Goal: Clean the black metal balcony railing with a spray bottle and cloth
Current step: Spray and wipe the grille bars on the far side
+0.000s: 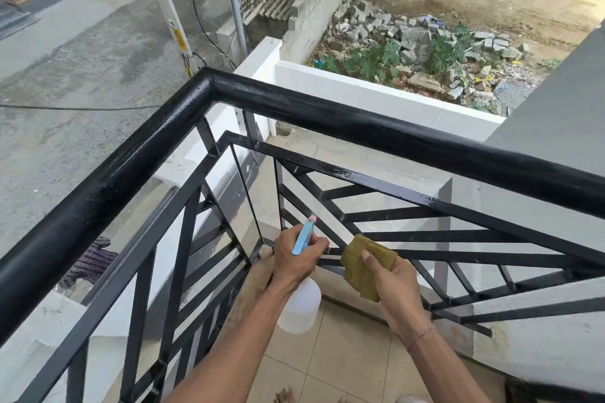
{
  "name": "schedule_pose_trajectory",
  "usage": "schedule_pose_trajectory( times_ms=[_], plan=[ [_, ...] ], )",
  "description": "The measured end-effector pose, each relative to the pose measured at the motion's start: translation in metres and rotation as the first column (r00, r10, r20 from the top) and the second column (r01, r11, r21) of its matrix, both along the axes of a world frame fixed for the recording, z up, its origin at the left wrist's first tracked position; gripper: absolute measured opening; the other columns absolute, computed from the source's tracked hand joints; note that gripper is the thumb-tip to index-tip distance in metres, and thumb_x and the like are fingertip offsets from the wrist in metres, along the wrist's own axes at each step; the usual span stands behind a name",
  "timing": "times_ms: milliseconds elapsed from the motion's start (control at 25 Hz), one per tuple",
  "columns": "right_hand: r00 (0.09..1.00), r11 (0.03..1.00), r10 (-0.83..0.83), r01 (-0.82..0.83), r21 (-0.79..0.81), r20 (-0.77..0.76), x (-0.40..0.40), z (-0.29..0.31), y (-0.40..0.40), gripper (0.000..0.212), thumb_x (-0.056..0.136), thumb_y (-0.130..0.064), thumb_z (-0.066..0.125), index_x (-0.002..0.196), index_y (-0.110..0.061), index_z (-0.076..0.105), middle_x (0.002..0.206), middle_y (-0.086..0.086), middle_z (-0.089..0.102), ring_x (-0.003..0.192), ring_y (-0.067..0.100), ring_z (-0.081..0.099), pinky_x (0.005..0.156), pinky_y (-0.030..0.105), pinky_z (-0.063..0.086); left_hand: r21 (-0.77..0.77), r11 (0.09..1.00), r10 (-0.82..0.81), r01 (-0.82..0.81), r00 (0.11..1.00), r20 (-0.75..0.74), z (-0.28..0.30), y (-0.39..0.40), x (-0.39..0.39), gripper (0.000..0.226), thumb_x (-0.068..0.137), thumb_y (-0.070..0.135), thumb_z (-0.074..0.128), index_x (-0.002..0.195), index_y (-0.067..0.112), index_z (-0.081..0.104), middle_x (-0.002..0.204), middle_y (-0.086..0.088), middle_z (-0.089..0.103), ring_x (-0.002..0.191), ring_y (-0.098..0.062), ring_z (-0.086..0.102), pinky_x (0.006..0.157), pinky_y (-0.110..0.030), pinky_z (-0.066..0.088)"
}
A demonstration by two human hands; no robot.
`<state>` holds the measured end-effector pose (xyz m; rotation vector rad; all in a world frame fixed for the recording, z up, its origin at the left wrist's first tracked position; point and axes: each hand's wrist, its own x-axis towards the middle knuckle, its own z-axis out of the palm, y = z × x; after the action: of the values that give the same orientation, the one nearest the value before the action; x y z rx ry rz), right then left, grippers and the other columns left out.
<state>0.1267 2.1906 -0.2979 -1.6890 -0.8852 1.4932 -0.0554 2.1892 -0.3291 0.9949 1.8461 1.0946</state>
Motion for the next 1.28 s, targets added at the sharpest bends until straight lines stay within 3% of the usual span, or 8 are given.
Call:
schedule_pose_trajectory(
  times_ms=[160,280,480,640,840,960,1120,1280],
  plan=[
    [1.0,1.0,-0.025,0.025,0.004,0.003,0.01,0.005,-0.002,0.018,0.091,-0.03,0.073,0.107,-0.021,0.074,0.097,0.001,0.077,0.092,0.022,0.073,0.075,0.05,0.063,0.051,0.998,-0.049,0.048,0.999,0.017,0.003,0.0,0.011,0.019,0.08,0.024,0.078,0.07,0.014,0.066,0.059,-0.001,0.061,0.054,-0.015,0.06,0.05,-0.036,0.059],
    [0.998,0.999,-0.047,0.047,0.015,-0.033,0.016,0.009,-0.006,0.013,0.092,-0.027,0.072,0.105,-0.023,0.073,0.096,0.0,0.077,0.091,0.02,0.072,0.073,0.044,0.063,0.06,0.996,-0.073,0.071,0.997,0.03,0.004,0.002,0.013,0.019,0.083,0.019,0.078,0.071,0.018,0.065,0.06,0.004,0.059,0.054,-0.012,0.059,0.051,-0.03,0.058],
    [0.996,0.997,-0.067,0.069,0.023,-0.065,0.021,0.013,-0.014,0.007,0.094,-0.023,0.07,0.101,-0.024,0.071,0.092,-0.002,0.076,0.082,0.014,0.072,0.062,0.032,0.061,0.064,0.992,-0.113,0.111,0.993,0.019,0.009,0.003,0.021,0.017,0.08,0.028,0.077,0.07,0.021,0.065,0.063,-0.002,0.062,0.061,-0.026,0.065,0.057,-0.038,0.062],
    [0.996,0.997,-0.079,0.08,0.024,-0.037,0.023,0.01,-0.018,0.012,0.094,-0.027,0.07,0.105,-0.024,0.07,0.1,-0.001,0.074,0.093,0.018,0.069,0.074,0.038,0.062,0.064,0.986,-0.158,0.157,0.987,0.018,0.007,0.002,0.026,0.016,0.078,0.03,0.076,0.069,0.02,0.067,0.063,-0.001,0.064,0.063,-0.027,0.067,0.057,-0.041,0.062],
    [0.991,0.992,-0.129,0.129,0.012,-0.023,0.032,0.005,-0.021,0.015,0.093,-0.027,0.072,0.107,-0.022,0.073,0.099,0.0,0.076,0.095,0.022,0.071,0.081,0.051,0.061,0.057,0.974,-0.219,0.218,0.976,0.008,0.005,0.0,0.036,0.016,0.083,0.023,0.077,0.071,0.023,0.066,0.067,-0.004,0.064,0.063,-0.019,0.064,0.058,-0.034,0.06],
    [0.988,0.988,-0.154,0.154,0.01,0.003,0.042,-0.001,-0.026,0.016,0.092,-0.029,0.072,0.107,-0.023,0.072,0.102,0.0,0.074,0.098,0.021,0.069,0.087,0.05,0.06,0.039,0.965,-0.261,0.261,0.965,0.017,0.001,0.0,0.043,0.015,0.082,0.025,0.075,0.07,0.023,0.066,0.065,-0.001,0.063,0.063,-0.019,0.063,0.06,-0.042,0.061],
    [0.979,0.978,-0.206,0.206,0.024,0.002,0.057,-0.005,-0.033,0.005,0.093,-0.026,0.071,0.098,-0.027,0.071,0.098,-0.001,0.074,0.094,0.019,0.069,0.077,0.04,0.061,0.014,0.962,-0.272,0.272,0.962,-0.016,-0.002,0.0,0.062,0.019,0.086,0.026,0.076,0.069,0.025,0.066,0.066,-0.002,0.065,0.064,-0.022,0.066,0.062,-0.043,0.064],
    [0.968,0.968,-0.25,0.25,0.016,0.0,0.073,-0.008,-0.039,0.008,0.092,-0.025,0.072,0.1,-0.021,0.074,0.096,0.003,0.077,0.093,0.023,0.073,0.079,0.046,0.062,0.059,0.944,-0.326,0.324,0.945,0.031,-0.003,-0.001,0.078,0.012,0.087,0.023,0.076,0.078,0.019,0.069,0.073,-0.005,0.067,0.073,-0.027,0.07,0.061,-0.037,0.065]
  ],
)
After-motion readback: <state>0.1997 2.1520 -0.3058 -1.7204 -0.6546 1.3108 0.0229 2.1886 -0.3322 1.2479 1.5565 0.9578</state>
